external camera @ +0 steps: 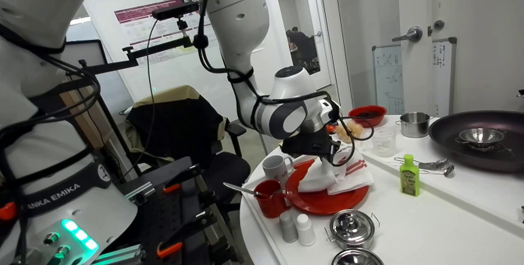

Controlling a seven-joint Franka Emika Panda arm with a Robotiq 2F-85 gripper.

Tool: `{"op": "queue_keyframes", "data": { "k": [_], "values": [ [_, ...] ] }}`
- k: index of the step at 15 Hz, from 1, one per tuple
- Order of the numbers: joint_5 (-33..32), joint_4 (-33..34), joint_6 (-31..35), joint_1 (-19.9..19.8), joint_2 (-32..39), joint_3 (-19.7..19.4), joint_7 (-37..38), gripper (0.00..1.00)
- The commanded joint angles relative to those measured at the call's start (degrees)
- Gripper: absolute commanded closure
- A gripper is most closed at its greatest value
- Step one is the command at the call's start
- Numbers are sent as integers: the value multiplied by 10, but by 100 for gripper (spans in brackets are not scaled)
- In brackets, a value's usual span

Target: Pick up the cloth and clean the plate

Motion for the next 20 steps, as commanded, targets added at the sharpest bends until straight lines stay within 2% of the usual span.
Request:
{"op": "queue_keyframes", "data": {
  "k": [1,7,12,20],
  "values": [
    [-13,3,0,7,-3,11,-6,97],
    [-13,-3,-1,-25,5,9,-8,97],
    [-12,-23,6,-53,4,-11,-9,97],
    [-14,-44,12,-57,0,-20,-13,97]
  ]
}}
